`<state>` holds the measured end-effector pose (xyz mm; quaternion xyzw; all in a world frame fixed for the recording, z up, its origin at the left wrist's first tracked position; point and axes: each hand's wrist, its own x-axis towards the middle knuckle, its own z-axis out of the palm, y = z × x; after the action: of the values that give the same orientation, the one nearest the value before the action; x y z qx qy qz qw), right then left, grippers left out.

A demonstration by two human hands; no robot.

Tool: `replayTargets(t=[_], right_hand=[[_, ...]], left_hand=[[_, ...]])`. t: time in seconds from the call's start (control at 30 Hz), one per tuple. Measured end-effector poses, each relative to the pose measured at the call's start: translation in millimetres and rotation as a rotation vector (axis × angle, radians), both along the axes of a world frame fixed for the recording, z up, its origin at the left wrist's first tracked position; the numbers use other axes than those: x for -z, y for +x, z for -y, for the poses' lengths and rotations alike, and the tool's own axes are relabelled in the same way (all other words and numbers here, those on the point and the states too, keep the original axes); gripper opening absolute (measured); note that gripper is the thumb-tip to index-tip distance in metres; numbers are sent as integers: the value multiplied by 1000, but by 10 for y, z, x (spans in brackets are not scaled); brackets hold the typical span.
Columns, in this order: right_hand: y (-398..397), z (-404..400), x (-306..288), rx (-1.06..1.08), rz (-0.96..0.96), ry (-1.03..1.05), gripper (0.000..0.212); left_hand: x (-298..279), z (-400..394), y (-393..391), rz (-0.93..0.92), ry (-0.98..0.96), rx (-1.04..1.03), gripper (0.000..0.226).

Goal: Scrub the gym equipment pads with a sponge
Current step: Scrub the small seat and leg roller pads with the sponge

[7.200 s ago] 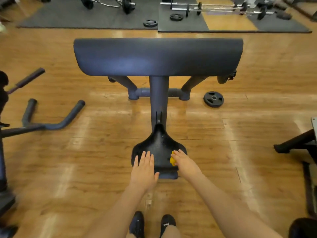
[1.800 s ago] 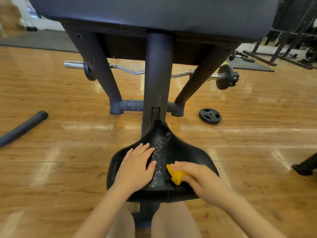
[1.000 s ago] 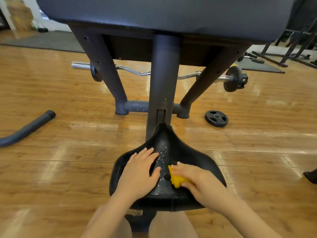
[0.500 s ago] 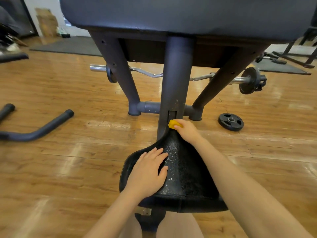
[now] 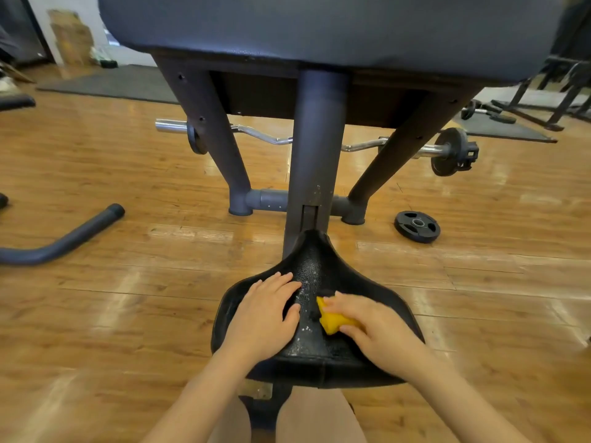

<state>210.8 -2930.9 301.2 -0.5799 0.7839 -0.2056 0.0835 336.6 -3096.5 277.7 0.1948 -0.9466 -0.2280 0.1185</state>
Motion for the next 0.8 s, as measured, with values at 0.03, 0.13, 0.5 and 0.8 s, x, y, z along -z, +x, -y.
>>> replayTargets(t=[0.03, 0.13, 0.5, 0.8], right_hand=[[51, -60, 17, -14, 3, -3, 43], [108, -133, 37, -62, -23, -3, 42], [-593, 758, -564, 150, 175, -124, 32], [-832, 1331, 43, 281, 136, 31, 38]], left_hand=[[-1, 3, -1, -3, 1, 0, 46], [-8, 4, 6, -14, 9, 1, 46], [-68, 76, 502, -50, 56, -161, 55], [175, 45, 647, 49, 96, -208, 79]])
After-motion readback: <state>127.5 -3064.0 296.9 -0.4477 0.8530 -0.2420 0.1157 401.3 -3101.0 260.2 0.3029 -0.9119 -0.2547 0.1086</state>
